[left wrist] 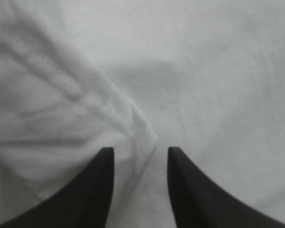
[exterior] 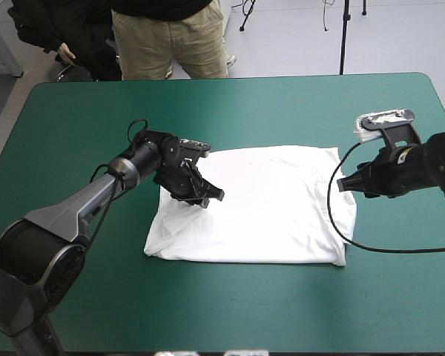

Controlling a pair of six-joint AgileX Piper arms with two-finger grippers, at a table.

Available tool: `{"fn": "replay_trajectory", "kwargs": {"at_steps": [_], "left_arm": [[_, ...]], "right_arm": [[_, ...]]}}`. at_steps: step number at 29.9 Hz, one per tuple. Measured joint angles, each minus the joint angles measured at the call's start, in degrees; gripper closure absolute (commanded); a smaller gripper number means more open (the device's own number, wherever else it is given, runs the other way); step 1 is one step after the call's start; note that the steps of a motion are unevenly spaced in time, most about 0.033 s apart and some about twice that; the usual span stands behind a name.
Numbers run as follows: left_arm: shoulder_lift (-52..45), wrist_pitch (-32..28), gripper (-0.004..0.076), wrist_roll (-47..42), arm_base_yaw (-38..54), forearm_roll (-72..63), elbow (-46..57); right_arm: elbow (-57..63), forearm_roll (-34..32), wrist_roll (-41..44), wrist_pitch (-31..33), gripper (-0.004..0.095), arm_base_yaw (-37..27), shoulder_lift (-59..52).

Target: Fold the cloth

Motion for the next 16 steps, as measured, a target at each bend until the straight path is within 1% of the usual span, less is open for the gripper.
{"fn": "replay_trajectory", "kwargs": {"at_steps": [3,9,14,16], "left_arm": [[-0.1,1.2,0.0310,-0.9,0.0,1.8,-2.9],[-4.9,5.0,0.0310,-5.1,0.4,8.5,-6.0],[-9.8,11.6,0.0311,-6.3,4.6,10.2,-5.9],[-11.3,12.6,0.0311,-6.5,6.4,10.8,-5.5]], "right_arm": [[0.0,-0.1,0.5,0.0,0.0515,0.0,0.0],[0.0,-3.3,2.7,0.0,0.0407,0.0,0.6],[0.0,-3.6,3.3,0.0,0.0402,0.0,3.3],[0.0,-3.3,3.4,0.0,0.0402,0.0,4.1]]}}
